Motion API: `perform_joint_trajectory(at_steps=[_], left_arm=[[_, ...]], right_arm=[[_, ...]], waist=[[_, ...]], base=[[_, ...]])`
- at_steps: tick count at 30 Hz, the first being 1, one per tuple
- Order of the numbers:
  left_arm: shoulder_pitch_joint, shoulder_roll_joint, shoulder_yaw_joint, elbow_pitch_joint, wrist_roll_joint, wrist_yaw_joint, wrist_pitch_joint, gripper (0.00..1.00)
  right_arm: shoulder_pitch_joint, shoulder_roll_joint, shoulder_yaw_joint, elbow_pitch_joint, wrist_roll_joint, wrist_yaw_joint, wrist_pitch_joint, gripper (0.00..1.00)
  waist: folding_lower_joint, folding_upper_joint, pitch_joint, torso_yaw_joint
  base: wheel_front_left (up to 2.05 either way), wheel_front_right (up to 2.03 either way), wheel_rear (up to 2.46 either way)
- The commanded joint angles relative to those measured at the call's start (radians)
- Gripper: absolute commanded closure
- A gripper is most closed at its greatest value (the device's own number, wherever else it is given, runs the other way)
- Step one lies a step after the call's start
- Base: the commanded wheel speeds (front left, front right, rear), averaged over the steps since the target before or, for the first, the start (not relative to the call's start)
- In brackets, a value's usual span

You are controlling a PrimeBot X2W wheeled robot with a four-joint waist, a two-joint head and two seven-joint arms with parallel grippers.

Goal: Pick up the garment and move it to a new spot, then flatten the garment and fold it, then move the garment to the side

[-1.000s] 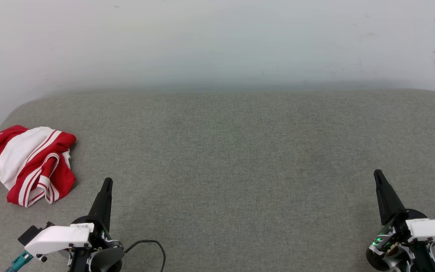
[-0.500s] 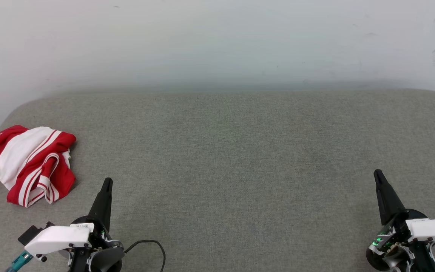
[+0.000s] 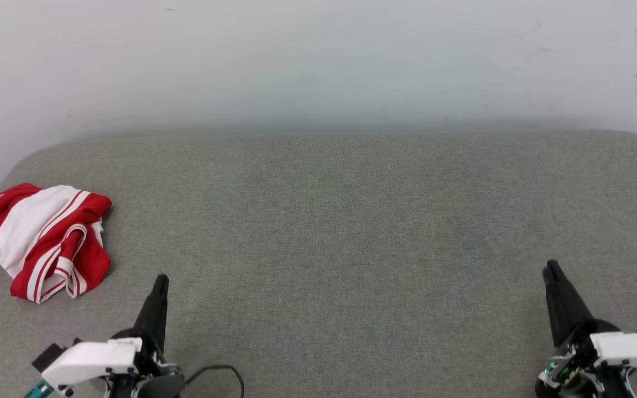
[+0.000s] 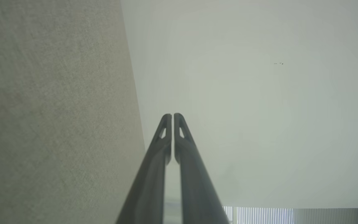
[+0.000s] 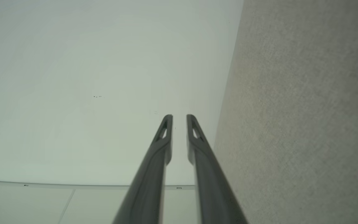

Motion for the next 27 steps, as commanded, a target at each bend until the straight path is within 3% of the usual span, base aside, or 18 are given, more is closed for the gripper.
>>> perform_joint_trajectory(at_steps=[1,11,18,27], left_arm=[[0.001,0.0,0.0,0.0,0.0,0.0,0.0,0.0],[0.019,-0.001,0.0,-0.018,0.056,0.0,-0.044,0.0],[0.015,-0.001,0.014,-0.055,0.179,0.006,-0.077,0.0],[0.021,0.0,-0.001,-0.12,0.37,0.057,-0.116,0.0]], right_arm=[[0.001,0.0,0.0,0.001,0.0,0.0,0.0,0.0],[0.023,0.0,-0.001,-0.008,-0.057,0.0,-0.044,0.0],[0.025,0.0,-0.009,-0.046,-0.19,0.0,-0.077,0.0],[0.031,0.0,0.001,-0.115,-0.409,0.0,-0.116,0.0]], waist=[[0.0,-0.0001,0.0,0.0],[0.0,-0.0001,0.002,0.0],[0.0,-0.0001,0.003,0.0],[0.0,-0.0001,0.005,0.0]], base=[[0.0,0.0,0.0],[0.0,0.0,0.0],[0.0,0.0,0.0],[0.0,0.0,0.0]])
